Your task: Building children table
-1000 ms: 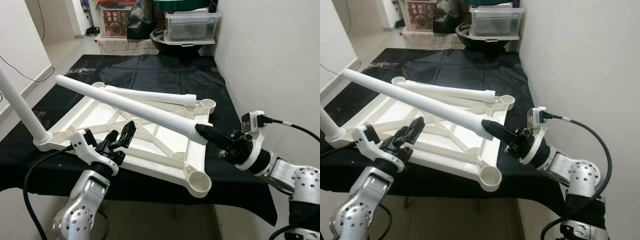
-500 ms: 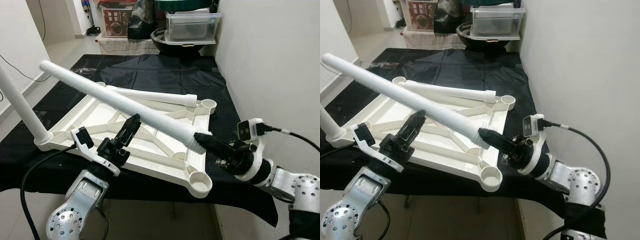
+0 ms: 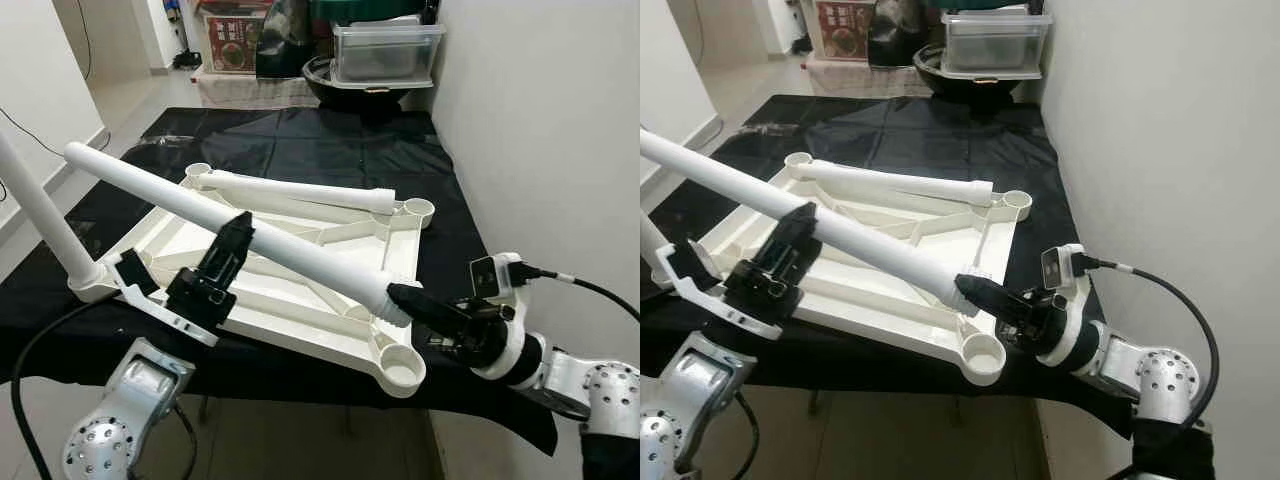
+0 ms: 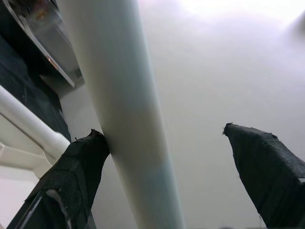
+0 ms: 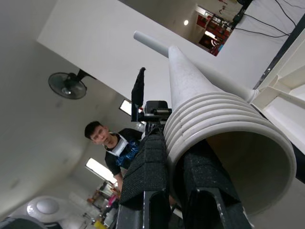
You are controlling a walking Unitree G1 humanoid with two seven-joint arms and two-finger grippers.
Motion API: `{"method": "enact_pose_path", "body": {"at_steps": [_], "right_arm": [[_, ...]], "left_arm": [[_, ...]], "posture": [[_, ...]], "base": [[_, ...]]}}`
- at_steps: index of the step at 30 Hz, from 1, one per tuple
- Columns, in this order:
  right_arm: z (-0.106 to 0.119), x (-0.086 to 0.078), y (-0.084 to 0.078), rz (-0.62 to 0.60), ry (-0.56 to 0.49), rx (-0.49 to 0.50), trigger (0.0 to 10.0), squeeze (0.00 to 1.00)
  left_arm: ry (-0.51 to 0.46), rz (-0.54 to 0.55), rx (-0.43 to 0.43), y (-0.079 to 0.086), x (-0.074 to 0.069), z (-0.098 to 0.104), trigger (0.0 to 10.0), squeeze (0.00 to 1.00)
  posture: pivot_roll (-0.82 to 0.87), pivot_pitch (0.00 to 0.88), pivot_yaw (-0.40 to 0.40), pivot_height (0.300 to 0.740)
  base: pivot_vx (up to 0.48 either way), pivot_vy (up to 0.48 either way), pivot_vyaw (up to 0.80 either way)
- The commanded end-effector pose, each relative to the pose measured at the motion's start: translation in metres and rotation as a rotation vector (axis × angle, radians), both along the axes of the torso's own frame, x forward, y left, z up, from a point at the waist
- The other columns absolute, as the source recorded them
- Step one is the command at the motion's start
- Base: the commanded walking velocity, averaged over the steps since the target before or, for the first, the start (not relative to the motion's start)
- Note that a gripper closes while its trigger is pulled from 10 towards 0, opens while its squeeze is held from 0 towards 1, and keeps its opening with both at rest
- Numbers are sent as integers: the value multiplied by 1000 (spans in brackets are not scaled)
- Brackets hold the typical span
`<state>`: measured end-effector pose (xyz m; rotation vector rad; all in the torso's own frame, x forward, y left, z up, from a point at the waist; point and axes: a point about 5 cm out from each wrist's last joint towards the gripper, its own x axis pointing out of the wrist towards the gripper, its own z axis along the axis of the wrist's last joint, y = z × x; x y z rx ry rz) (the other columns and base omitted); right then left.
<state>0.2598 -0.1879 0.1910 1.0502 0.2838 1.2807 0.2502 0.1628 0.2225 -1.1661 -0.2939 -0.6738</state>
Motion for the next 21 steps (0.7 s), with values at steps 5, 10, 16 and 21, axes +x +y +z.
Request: {"method": "enact_pose_path", "body": {"at_steps": [5,10,16,21], "right_arm": [[-9,-4,-7,-16,38,1,0,0],[-14,-15,-4,36,35,-42,0,0],[-17,-22,1,81,18,-53,0,0],[-17,-24,2,96,9,-47,0,0]], "left_arm": [[-40,-9,-26,7,-2,9,10000,0],[-54,-5,-37,15,-1,12,10000,0],[-44,-1,-39,18,1,10,10000,0],[-39,-5,-40,18,1,10,10000,0]], "posture": [[58,82,-35,740],[54,79,-32,740],[53,75,-33,740],[53,73,-33,740]], "base": [[0,0,0],[0,0,0],[0,0,0],[0,0,0]]}}
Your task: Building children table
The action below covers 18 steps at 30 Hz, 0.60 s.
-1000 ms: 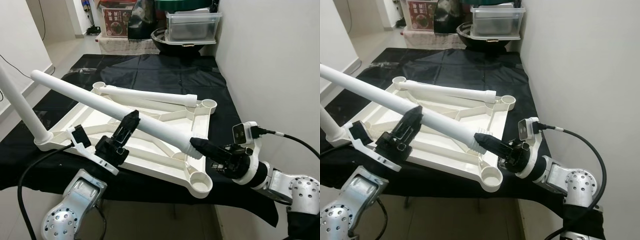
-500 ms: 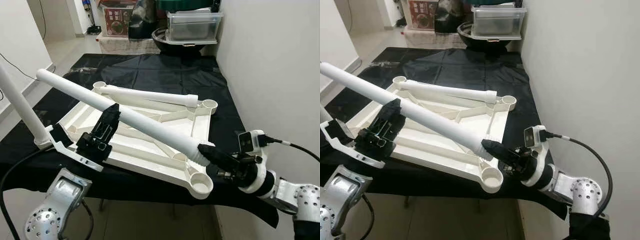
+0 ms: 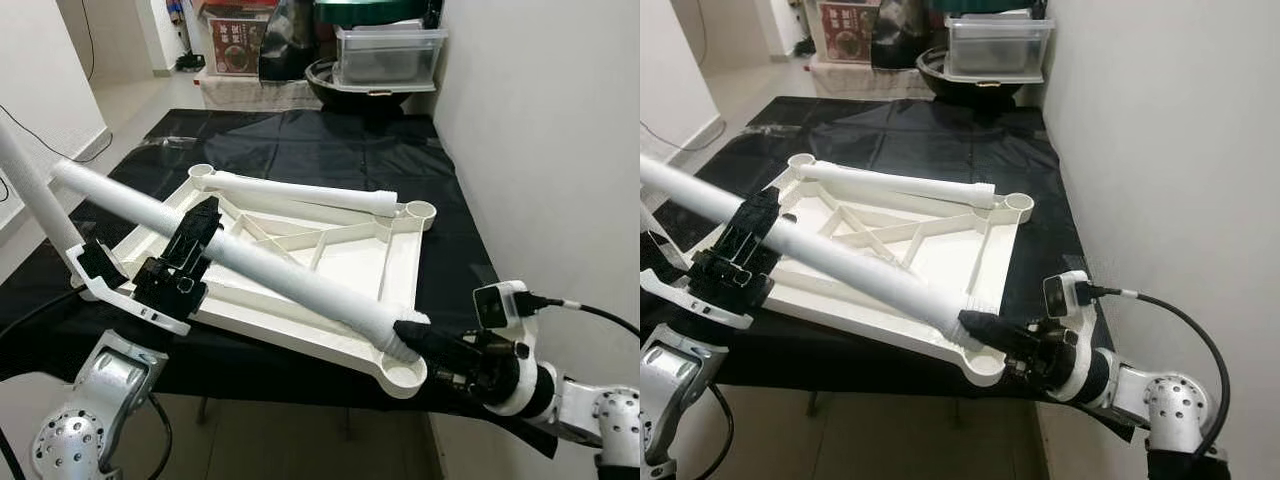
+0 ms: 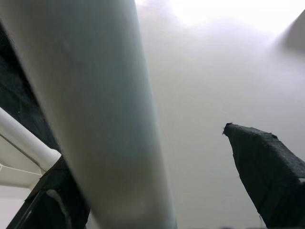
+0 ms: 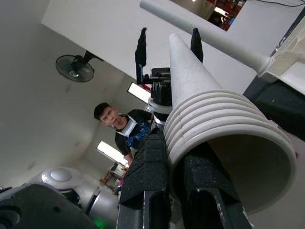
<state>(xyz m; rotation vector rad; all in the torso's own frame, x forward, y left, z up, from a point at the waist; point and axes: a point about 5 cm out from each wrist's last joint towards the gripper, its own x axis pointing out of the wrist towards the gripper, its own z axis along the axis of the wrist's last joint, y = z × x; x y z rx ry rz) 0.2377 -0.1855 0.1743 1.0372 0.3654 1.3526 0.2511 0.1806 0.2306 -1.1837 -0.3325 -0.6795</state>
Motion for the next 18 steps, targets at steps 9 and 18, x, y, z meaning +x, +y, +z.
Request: {"method": "enact_pose_path", "body": {"at_steps": [9,18], "right_arm": [[-2,-3,1,11,-30,-19,0,0],[-1,-3,0,5,-48,-11,0,0]], "left_arm": [[0,4,-56,6,1,0,0,0],[-10,16,-108,12,2,1,0,0]], "posture": [[52,69,-34,740],[52,73,-34,740]], "base": [[0,0,0],[0,0,0]]}}
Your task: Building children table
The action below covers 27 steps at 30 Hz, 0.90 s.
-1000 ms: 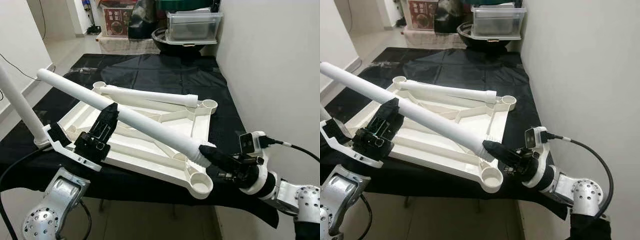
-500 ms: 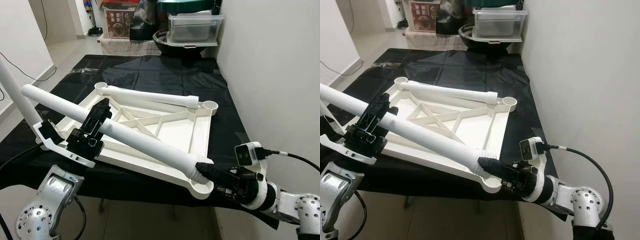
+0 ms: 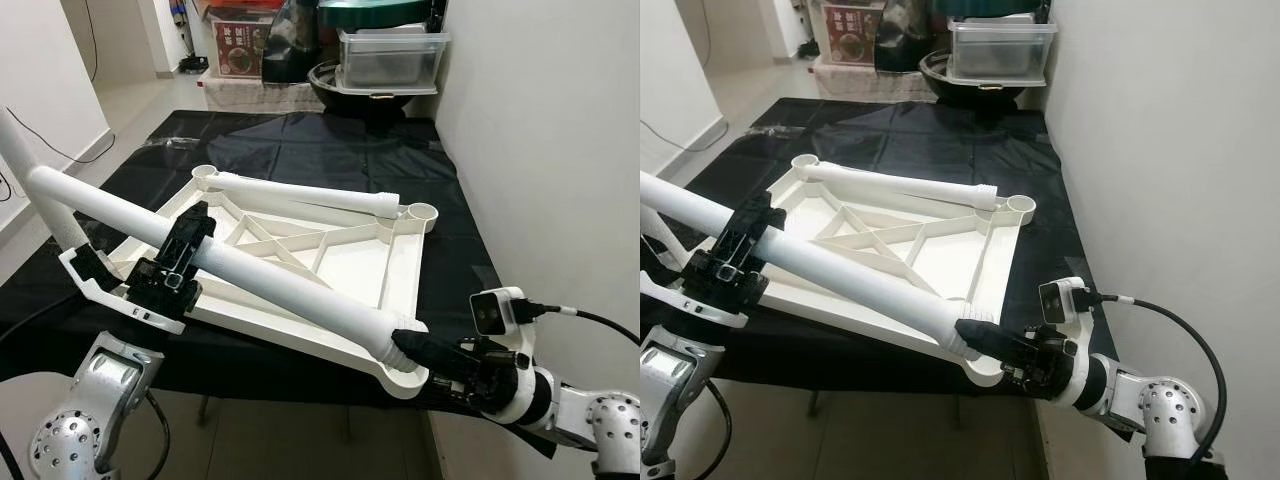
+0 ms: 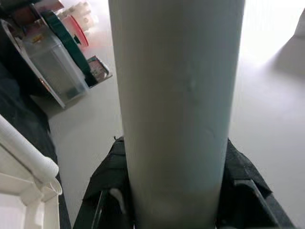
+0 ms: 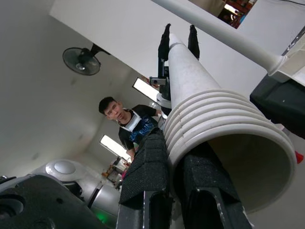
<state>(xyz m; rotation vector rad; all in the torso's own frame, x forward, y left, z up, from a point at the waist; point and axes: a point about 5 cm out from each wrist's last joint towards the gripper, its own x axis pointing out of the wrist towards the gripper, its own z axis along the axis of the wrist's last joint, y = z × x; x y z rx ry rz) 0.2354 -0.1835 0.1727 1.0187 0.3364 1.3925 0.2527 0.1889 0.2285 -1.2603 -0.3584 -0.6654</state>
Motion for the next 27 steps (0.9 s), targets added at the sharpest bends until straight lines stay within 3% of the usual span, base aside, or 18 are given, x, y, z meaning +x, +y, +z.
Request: {"method": "enact_pose_path", "body": {"at_steps": [1,10,11,12,15,16,20,21,22,27], "right_arm": [[0,0,-2,-14,-8,-25,0,0],[0,2,0,-37,-26,-30,0,0],[-1,3,1,-50,-36,-45,10000,0],[-2,4,1,-65,-50,-53,10000,0],[-2,5,2,-77,-57,-45,10000,0],[-3,6,2,-79,-59,-47,10000,1000],[-5,6,0,-92,-62,-62,10000,1000],[-8,7,-3,-100,-51,-73,10000,863],[-9,6,-6,-106,-49,-89,10000,0],[-15,5,-16,-129,-31,-117,10000,0]], "left_arm": [[-15,15,-29,4,0,3,0,0],[-15,15,-26,5,0,4,0,0],[-6,9,-17,4,1,4,5961,0],[-6,3,-4,3,1,4,10000,0],[-7,-4,9,1,1,4,10000,0],[-2,-1,13,1,1,3,10000,0],[2,4,18,1,2,2,10000,0],[4,10,18,3,3,3,10000,0],[4,15,16,5,4,4,10000,0],[2,26,24,9,7,7,10000,0]], "posture": [[52,73,-34,740],[52,78,-34,740],[53,78,-35,740],[53,77,-35,740],[53,77,-35,740],[52,77,-34,740],[53,79,-36,740],[53,79,-35,740],[53,79,-35,740],[54,78,-36,740]], "base": [[0,0,0],[0,0,0],[0,0,0],[0,0,0],[0,0,0],[0,0,0],[0,0,0],[0,0,0],[0,0,0],[0,0,0]]}}
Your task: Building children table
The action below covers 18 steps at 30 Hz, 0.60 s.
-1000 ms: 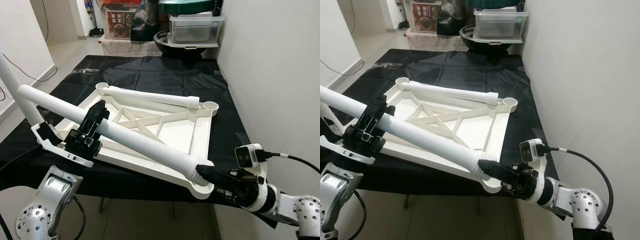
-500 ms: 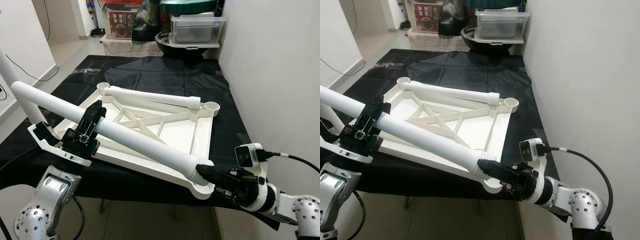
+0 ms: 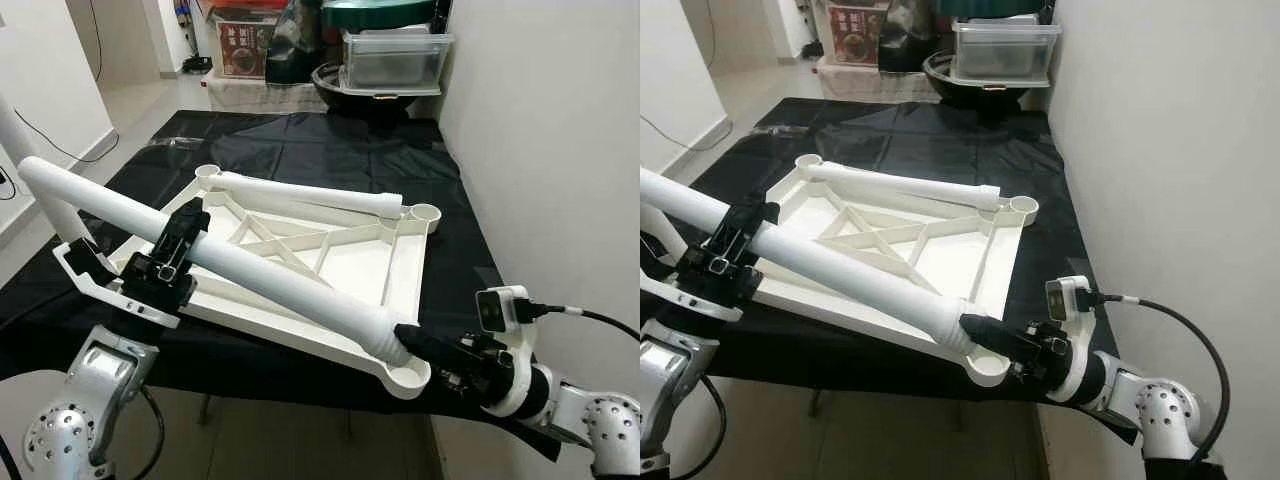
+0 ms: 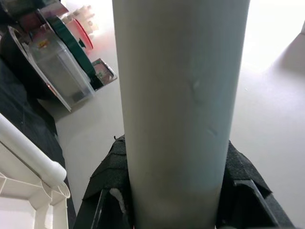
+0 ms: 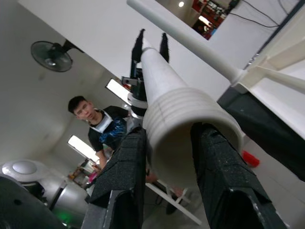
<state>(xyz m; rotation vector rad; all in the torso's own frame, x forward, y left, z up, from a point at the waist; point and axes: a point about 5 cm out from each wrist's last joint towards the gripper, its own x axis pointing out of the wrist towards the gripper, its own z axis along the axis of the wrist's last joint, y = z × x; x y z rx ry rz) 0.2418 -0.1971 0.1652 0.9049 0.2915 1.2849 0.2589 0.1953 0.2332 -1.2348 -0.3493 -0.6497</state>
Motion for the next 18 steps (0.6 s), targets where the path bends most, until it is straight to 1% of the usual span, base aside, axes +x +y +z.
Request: {"method": "enact_pose_path", "body": {"at_steps": [1,2,3,4,5,6,7,8,9,10,11,12,13,14,15,16,17,18], "right_arm": [[-10,-2,-8,-23,39,-27,10000,0],[-10,-2,-8,-23,39,-27,10000,0],[-12,-4,-13,-33,42,-39,10000,0],[-12,-4,-13,-33,42,-39,10000,0],[-14,-5,-18,-46,46,-45,10000,0],[-14,-5,-18,-46,46,-45,10000,0],[-16,-6,-24,-66,46,-68,10000,0],[-16,-6,-24,-66,46,-68,10000,0],[-18,-5,-31,-92,38,-98,10000,0],[-18,-5,-31,-92,38,-98,10000,0],[-20,-1,-38,-133,28,-168,10000,0],[-22,8,-45,-201,26,-252,10000,0],[-22,8,-45,-201,26,-252,10000,0],[-23,15,-50,-247,26,-306,10000,0],[-18,25,-53,-304,-8,-347,10000,0],[-18,25,-53,-304,-8,-347,10000,0],[-7,36,-52,-350,-59,-355,10000,0],[2,43,-51,-376,-95,-352,10000,0]], "left_arm": [[-13,11,19,4,3,4,10000,0],[-13,11,19,4,3,4,10000,0],[-17,13,38,6,4,6,10000,0],[-17,13,38,6,4,6,10000,0],[-21,13,56,8,6,8,10000,0],[-21,13,56,8,6,8,10000,0],[-30,15,78,11,9,11,10000,0],[-30,15,78,11,9,11,10000,0],[-41,11,103,14,13,15,10000,0],[-41,11,103,14,13,15,10000,0],[-55,-10,139,14,17,19,10000,0],[-84,-43,234,10,21,23,10000,0],[-84,-43,234,10,21,23,10000,0],[-102,-67,301,7,23,25,10000,0],[-128,-108,368,1,29,27,10000,0],[-128,-108,368,1,29,27,10000,0],[-169,-151,428,-7,33,31,10000,0],[-195,-179,458,-12,36,34,10000,0]], "posture": [[55,77,-36,740],[55,77,-36,740],[55,77,-36,740],[55,77,-36,740],[56,77,-38,740],[56,77,-38,740],[56,77,-35,740],[56,77,-35,740],[58,76,-37,740],[58,76,-37,740],[58,77,-38,740],[58,73,-37,740],[58,73,-37,740],[58,73,-37,740],[53,70,-33,740],[53,70,-33,740],[50,68,-31,740],[50,67,-30,740]], "base": [[0,0,0],[0,0,0],[0,0,0],[0,0,0],[0,0,0],[0,0,0],[0,0,0],[0,0,0],[0,0,0],[0,0,0],[0,0,0],[0,0,0],[0,0,0],[0,0,0],[0,0,0],[0,0,0],[0,0,0],[0,0,0]]}}
